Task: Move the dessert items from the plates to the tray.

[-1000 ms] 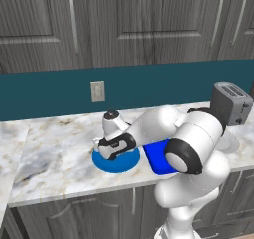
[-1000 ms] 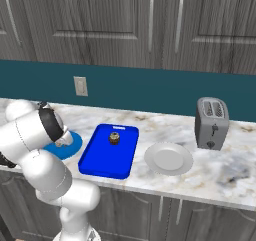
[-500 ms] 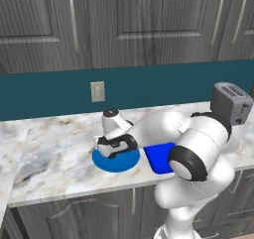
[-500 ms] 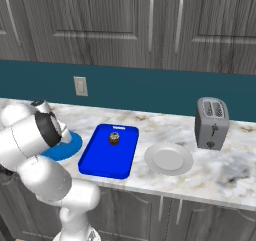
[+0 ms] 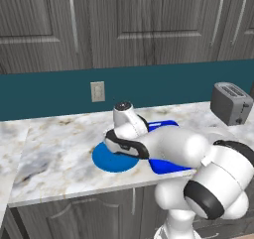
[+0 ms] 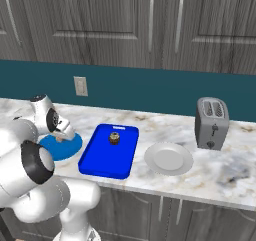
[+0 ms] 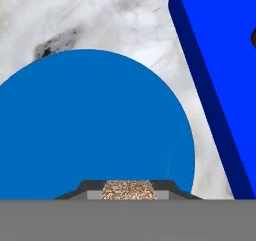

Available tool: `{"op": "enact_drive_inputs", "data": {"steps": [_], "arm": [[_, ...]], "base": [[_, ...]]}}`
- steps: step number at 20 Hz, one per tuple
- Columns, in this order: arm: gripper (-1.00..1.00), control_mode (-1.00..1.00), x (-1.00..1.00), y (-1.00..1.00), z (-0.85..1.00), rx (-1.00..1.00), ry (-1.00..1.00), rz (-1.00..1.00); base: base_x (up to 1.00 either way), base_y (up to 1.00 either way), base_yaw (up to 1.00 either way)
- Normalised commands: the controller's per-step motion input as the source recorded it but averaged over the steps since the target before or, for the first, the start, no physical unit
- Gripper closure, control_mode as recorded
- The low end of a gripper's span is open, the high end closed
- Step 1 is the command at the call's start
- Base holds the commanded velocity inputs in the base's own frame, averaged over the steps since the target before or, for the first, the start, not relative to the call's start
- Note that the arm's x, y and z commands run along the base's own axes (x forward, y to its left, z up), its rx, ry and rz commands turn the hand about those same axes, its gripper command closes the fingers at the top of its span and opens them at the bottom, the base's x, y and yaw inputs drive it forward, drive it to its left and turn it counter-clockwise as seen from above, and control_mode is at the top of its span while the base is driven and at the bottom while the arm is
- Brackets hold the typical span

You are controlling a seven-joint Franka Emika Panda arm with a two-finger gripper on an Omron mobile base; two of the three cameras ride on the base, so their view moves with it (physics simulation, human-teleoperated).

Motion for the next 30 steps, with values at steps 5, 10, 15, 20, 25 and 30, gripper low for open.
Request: {"op": "enact_drive_inputs", "data": {"steps": [5,10,15,20,25,30], "arm": [[1.0,-1.0,-0.13,-0.75,0.04,0.0,0.0,0.05],[1.0,-1.0,-0.27,-0.91,0.0,0.0,0.0,0.09],[1.0,-1.0,-0.27,-0.87,0.0,0.01,0.0,0.09],[1.0,-1.0,-0.04,-0.81,0.0,0.0,0.01,0.06],[1.0,-1.0,0.11,-0.34,0.0,0.0,0.06,0.0],[1.0,-1.0,0.0,0.0,-0.08,0.0,0.04,0.0]], "base": [[0.0,0.0,0.0],[0.0,0.0,0.0],[0.0,0.0,0.0],[0.0,0.0,0.0],[0.0,0.0,0.0],[0.0,0.0,0.0]]}}
